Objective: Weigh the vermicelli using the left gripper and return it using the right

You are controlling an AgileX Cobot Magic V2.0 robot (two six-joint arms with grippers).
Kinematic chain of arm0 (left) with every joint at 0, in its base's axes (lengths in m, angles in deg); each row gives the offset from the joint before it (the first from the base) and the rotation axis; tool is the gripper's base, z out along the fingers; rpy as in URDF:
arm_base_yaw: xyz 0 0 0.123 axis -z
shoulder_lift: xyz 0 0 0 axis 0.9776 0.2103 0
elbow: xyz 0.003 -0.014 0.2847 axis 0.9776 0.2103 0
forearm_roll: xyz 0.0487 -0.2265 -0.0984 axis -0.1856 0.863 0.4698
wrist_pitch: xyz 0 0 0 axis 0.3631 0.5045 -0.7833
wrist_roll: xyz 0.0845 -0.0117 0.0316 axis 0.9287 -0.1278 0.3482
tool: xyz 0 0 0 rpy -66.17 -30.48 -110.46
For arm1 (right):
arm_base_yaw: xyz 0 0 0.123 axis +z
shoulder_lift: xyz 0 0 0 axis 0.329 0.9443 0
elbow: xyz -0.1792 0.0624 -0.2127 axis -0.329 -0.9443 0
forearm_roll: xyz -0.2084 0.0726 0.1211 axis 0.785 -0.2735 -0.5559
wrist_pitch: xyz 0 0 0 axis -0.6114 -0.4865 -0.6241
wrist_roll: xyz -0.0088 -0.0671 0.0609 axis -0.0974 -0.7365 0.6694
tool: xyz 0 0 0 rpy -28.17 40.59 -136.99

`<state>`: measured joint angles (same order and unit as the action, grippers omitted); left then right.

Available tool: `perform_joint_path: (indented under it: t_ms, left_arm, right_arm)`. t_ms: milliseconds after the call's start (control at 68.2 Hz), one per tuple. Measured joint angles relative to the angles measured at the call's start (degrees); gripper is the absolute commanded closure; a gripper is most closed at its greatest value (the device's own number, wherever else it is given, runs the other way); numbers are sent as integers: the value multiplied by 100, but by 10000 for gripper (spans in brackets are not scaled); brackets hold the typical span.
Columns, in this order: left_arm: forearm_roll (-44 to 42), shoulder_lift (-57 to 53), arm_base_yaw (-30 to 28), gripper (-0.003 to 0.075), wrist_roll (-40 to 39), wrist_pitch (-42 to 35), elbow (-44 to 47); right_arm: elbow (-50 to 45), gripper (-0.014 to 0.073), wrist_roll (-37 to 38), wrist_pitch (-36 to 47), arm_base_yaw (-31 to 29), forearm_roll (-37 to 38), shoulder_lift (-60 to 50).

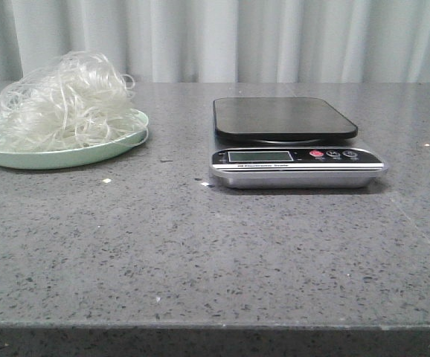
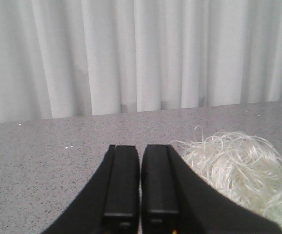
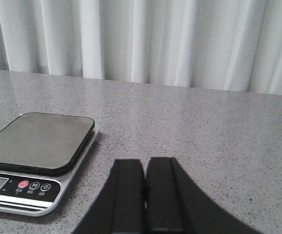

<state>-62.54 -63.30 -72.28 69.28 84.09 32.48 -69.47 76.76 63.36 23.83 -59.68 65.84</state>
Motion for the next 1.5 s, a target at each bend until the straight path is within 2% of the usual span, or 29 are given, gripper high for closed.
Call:
perform_joint_path:
  t_ms: [807, 1277, 1497]
  left_arm:
    - [34, -271, -59, 584, 0, 11, 198]
    - [55, -2180, -358, 584, 0, 453, 1926]
    - [55, -2205, -358, 584, 0, 762, 1974]
  right_arm:
    - [0, 442, 0, 14, 0, 0, 0]
    - [0, 442, 0, 14, 0, 0, 0]
    - [-3, 442, 0, 28, 0, 0, 0]
